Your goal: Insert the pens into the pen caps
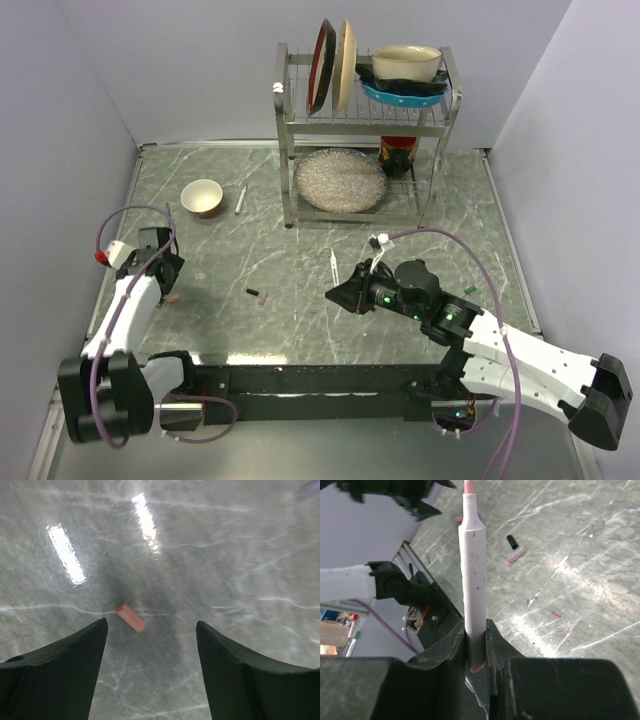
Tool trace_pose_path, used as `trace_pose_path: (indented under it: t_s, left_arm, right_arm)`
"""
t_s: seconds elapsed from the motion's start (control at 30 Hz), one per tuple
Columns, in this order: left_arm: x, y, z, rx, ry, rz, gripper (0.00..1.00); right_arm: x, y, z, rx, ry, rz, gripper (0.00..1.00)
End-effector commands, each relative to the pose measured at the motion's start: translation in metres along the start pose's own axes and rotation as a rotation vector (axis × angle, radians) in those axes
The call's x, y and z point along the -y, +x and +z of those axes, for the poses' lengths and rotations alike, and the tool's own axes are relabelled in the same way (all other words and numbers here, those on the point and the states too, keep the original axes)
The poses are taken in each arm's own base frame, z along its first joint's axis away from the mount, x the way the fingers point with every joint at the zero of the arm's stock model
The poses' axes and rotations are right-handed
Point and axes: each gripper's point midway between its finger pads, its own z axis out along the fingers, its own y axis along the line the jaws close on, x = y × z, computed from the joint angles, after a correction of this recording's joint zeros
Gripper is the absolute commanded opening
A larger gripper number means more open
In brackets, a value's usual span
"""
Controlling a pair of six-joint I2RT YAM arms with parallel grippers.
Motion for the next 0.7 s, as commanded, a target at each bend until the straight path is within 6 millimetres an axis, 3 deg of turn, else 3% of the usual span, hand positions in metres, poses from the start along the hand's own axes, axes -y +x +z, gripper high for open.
trace_pose_path:
  t_s: [0.0,0.07,0.2,0.3,0.37,0.53,0.67]
  left_arm:
    - [-0.004,0.015,0.013,-0.076,-0.100,-0.079,0.74]
    - [-0.015,0.020,0.016,-0.079,-0.162,-0.116,0.65]
    - [-0.033,0.006,0.024,0.026,-0.253,-0.126,0.57]
    - [-0.033,-0.007,0.023,0.074,-0.272,-0.112,0.56]
    - [-0.020,-0.014,0.026,0.084,-0.209,-0.040,0.59]
    - [-0.016,0.002,0.030,0.011,-0.177,0.008,0.65]
    - [-0.011,0.009,0.034,-0.005,-0.142,-0.039,0.64]
  right_arm:
    - [-0.016,-0.013,-0.008,0.070,-0.086,-0.060,0.00]
    - [-0.017,-0.013,-0.010,0.070,-0.097,-0.072,0.00]
    - [-0.017,-0.015,-0.012,0.067,-0.090,-0.113,0.00]
    - [-0.016,-0.015,-0.015,0.066,-0.086,-0.134,0.00]
    - [-0.016,-0.015,-0.017,0.070,-0.086,-0.138,0.00]
    - [-0.016,-0.017,-0.017,0.080,-0.088,-0.134,0.00]
    - [-0.018,-0.015,-0.016,0.068,-0.097,-0.133,0.00]
